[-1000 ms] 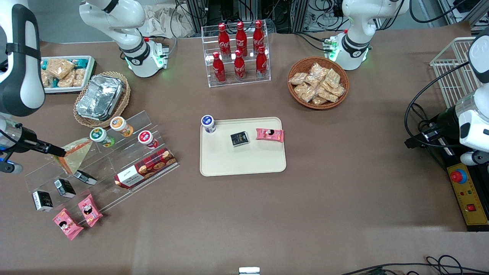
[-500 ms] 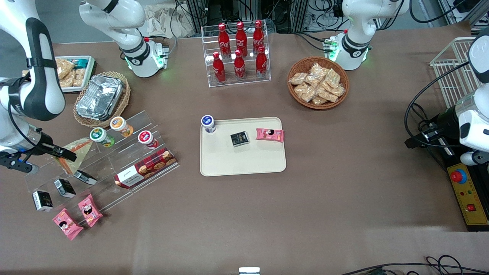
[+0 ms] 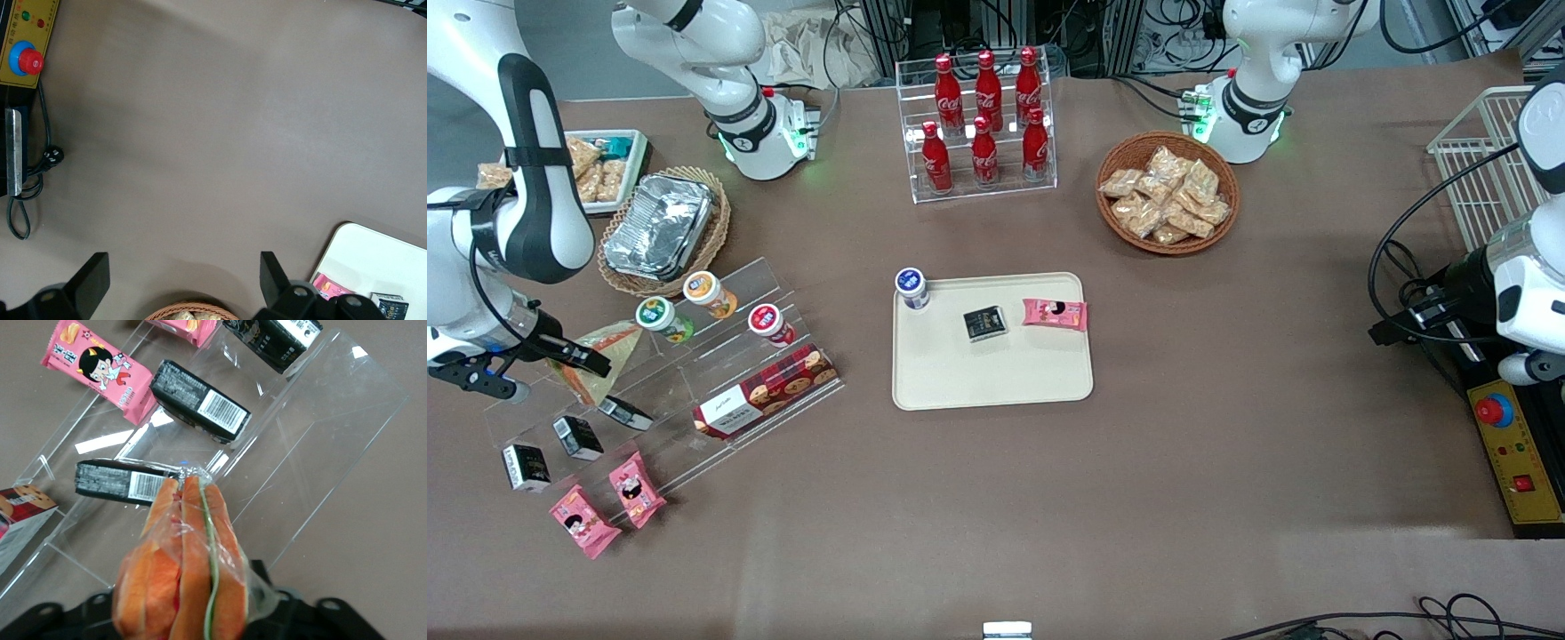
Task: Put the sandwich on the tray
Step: 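Lift the sandwich with the right gripper and carry it over the cream tray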
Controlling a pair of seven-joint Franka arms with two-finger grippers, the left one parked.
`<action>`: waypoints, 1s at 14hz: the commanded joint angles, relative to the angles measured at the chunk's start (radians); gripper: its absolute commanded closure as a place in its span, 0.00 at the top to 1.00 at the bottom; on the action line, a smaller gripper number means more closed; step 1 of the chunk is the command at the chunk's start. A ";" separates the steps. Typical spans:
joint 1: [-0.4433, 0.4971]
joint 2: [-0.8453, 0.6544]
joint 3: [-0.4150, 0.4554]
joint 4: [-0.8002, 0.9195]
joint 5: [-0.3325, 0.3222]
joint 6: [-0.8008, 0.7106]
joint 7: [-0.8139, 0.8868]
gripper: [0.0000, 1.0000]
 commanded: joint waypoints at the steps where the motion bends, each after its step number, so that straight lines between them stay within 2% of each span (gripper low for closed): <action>1: -0.007 0.001 0.001 0.000 -0.017 0.013 -0.018 0.00; 4: -0.007 -0.003 0.001 0.046 -0.015 -0.047 -0.030 0.00; 8: 0.005 -0.003 0.010 0.300 -0.008 -0.454 -0.041 0.00; 11: 0.028 -0.006 0.012 0.471 0.066 -0.691 -0.042 0.00; 14: 0.101 -0.012 0.013 0.532 0.123 -0.768 0.061 0.00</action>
